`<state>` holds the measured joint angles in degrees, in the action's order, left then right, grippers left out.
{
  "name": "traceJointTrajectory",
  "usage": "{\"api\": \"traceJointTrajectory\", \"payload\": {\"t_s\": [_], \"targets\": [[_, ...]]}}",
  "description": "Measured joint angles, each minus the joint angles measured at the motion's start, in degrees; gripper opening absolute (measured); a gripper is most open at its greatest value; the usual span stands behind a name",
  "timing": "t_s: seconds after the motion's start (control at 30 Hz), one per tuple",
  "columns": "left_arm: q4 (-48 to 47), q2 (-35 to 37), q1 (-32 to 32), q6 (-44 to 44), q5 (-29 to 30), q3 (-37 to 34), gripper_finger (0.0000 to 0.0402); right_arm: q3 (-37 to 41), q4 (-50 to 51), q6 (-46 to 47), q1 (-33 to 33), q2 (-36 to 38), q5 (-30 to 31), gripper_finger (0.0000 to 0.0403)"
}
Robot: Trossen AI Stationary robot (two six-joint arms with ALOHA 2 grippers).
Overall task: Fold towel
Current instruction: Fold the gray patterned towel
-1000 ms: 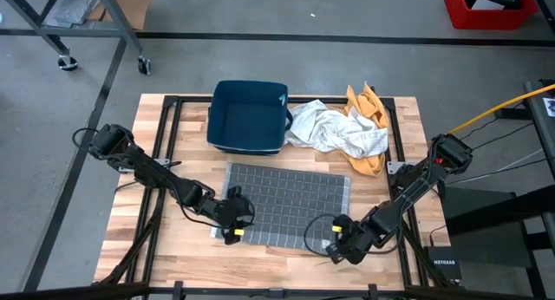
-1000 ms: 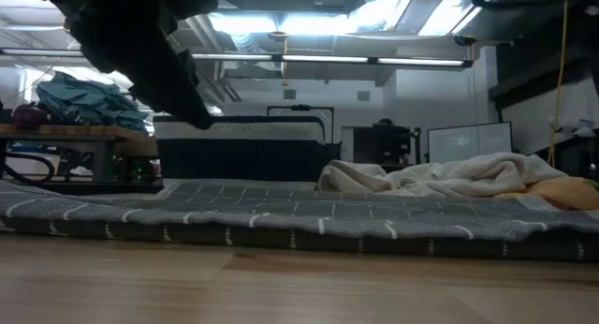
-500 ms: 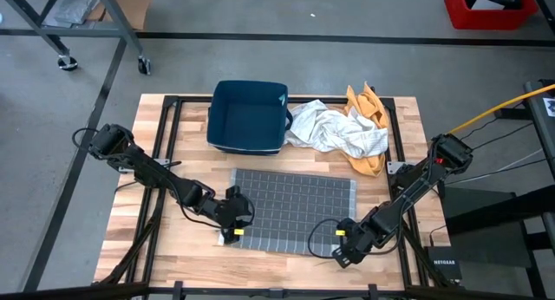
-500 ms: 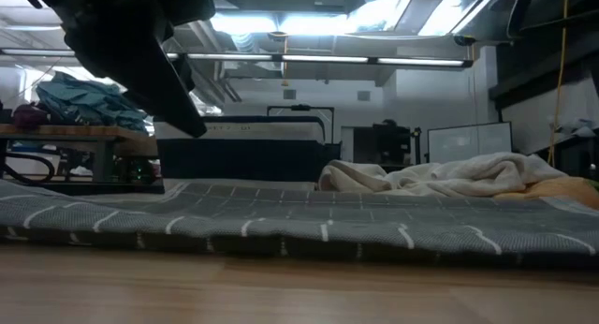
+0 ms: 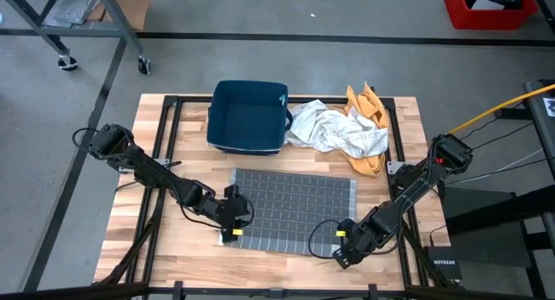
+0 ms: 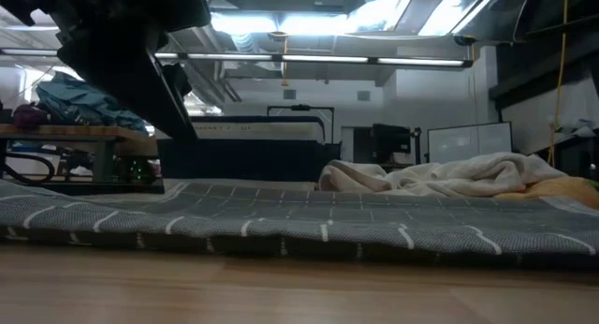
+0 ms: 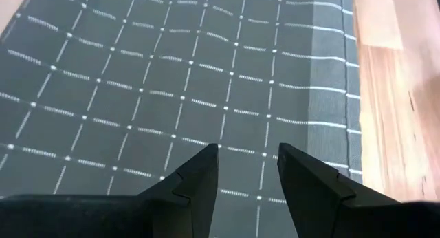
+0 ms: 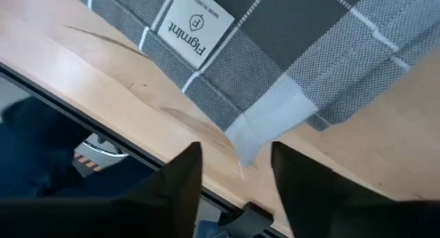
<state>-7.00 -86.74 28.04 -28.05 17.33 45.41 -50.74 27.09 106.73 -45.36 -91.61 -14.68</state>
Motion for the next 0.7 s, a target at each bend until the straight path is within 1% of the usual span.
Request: {"api": "traceJointTrajectory", "payload": {"t_s": [0.07,0.17,0.37,0.6,0.7], "targets": [[0.8,0.0,-0.1,1.4,0.0,0.0,0.0143,0.0,0.0,3.7,0.0,0.0,0.1,0.0201],[0.9,0.0,-0.4,2.5,0.0,0.0,0.0143,0.0,0.0,7.1,-0.4,0.0,1.3,0.0205],[1.0,0.0,-0.7,2.4,0.0,0.0,0.0143,0.0,1.9,13.1,-1.8,0.0,4.6,0.0192],[0.9,0.0,-0.7,2.4,0.0,0.0,0.0143,0.0,4.5,20.1,-6.0,0.0,4.6,0.0179],[0.9,0.0,-0.9,2.3,0.2,0.0,0.0143,0.0,4.4,23.8,-7.9,0.0,6.3,0.0178]]}}
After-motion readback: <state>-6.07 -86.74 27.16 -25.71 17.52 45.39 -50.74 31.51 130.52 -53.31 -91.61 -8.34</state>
